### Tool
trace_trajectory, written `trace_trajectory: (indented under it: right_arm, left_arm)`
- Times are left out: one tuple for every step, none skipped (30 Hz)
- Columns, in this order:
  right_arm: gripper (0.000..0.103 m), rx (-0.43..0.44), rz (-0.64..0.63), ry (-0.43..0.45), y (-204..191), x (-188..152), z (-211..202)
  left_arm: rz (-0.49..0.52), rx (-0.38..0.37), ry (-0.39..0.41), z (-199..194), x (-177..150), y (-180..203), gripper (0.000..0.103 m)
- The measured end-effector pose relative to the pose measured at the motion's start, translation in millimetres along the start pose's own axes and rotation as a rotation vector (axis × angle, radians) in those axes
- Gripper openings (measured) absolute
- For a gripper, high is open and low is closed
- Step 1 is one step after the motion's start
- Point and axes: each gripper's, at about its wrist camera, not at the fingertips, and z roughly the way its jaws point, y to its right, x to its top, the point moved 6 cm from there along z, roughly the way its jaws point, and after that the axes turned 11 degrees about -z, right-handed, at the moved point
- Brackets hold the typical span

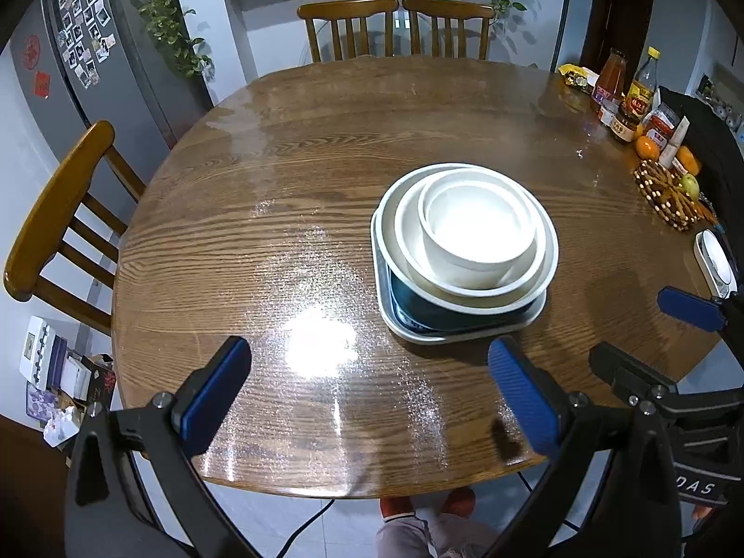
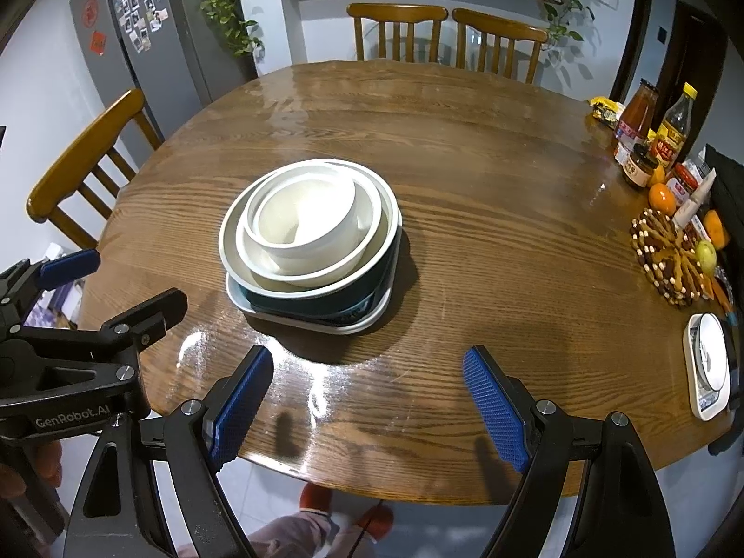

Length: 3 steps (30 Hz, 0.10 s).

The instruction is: Organize plates and bowls

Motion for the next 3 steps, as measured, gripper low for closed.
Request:
trace_trajectory:
  right_arm:
    - [0.085,0.000,0.000,-0.001,0.0,0.1,0.1]
    - [0.085,0.000,0.001,0.000,0.0,0.0,-0.1]
    - [0.085,-0.002,0.002,-0.001,-0.3,0.6,0.1]
  left_arm:
    - [0.003,-0.002,-0.004,0.6,0.2,0.5,0.102]
    - [0.003,-0.001,-0.006,1.0,0.4,0.6,0.102]
    - [0.001,0.003,-0.010,1.8,0.7,0.2,0.102]
